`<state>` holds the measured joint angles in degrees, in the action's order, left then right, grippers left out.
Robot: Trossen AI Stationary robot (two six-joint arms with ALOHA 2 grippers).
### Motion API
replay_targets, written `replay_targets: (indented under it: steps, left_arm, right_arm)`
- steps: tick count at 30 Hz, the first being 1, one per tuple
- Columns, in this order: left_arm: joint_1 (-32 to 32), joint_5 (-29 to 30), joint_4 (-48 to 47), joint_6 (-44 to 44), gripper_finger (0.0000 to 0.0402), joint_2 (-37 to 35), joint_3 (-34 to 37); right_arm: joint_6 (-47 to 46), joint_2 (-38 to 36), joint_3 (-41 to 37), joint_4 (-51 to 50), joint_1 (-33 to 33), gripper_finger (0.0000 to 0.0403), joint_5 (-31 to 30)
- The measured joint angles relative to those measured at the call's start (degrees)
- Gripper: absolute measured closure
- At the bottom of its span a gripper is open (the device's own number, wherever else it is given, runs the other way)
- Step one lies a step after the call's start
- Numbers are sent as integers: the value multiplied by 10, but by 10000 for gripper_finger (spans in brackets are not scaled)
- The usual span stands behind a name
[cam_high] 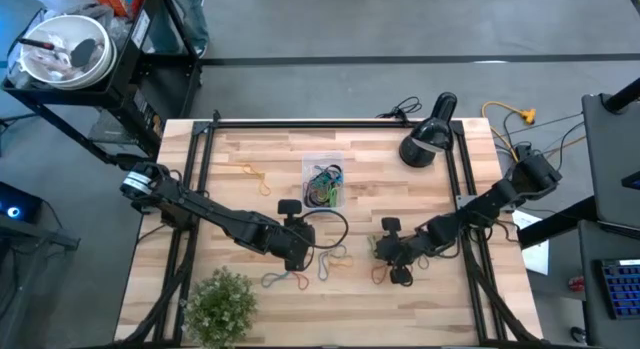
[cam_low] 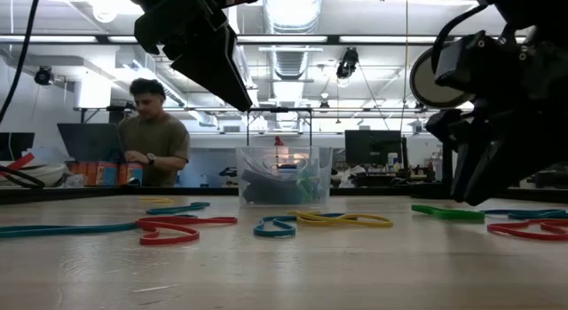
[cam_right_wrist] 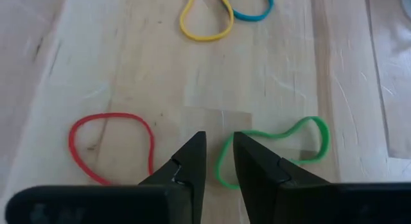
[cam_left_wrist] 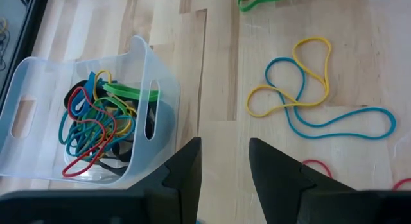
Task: Pick and place rubber bands into bin
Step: Put the red rubber band into the transparent bin
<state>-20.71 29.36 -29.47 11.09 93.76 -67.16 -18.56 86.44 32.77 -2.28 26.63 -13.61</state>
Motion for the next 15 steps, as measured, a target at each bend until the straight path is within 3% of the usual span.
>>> replay_targets:
  steps: [15]
  left_arm:
    - [0, 0, 1, 5, 288, 0, 0]
  right_arm:
    - [-25, 0, -6, -5, 0, 340, 0]
